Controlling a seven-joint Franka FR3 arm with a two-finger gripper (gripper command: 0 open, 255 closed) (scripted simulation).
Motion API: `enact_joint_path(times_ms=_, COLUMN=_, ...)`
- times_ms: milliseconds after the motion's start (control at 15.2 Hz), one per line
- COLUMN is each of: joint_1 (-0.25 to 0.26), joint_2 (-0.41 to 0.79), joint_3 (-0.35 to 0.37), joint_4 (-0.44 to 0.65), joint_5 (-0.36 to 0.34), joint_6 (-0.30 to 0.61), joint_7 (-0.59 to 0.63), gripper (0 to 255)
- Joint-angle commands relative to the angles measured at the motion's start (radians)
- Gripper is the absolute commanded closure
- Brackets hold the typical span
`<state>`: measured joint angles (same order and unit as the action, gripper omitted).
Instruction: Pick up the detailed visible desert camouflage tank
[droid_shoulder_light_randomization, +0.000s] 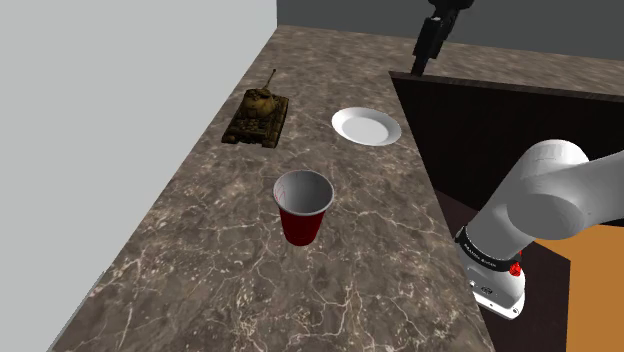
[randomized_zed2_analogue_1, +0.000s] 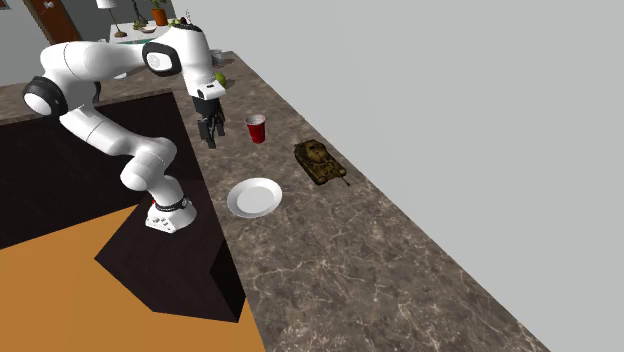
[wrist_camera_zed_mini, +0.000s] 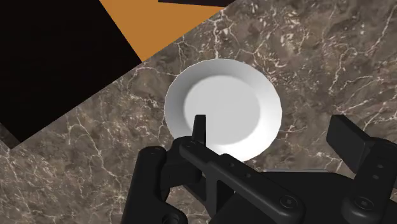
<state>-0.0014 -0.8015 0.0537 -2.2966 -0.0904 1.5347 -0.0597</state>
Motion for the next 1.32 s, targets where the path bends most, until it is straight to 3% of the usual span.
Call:
enact_joint_path(times_ms=0, joint_1=0.000, joint_2=0.000, joint_3=0.000, joint_4=0.000, joint_5=0.000, joint_6=0.000, joint_7=0.000, gripper=0)
enact_joint_path(times_ms=594, joint_1=-0.060, joint_2=0.300, joint_3=0.148, joint_4=0.140, joint_5=0.104, joint_6=0.131, joint_7=0.374, gripper=0)
enact_joint_path(times_ms=1254, joint_1=-0.109, joint_2=0.695, joint_3=0.246, joint_4=0.434, joint_5=0.100, joint_6=0.214, joint_7=0.767, gripper=0)
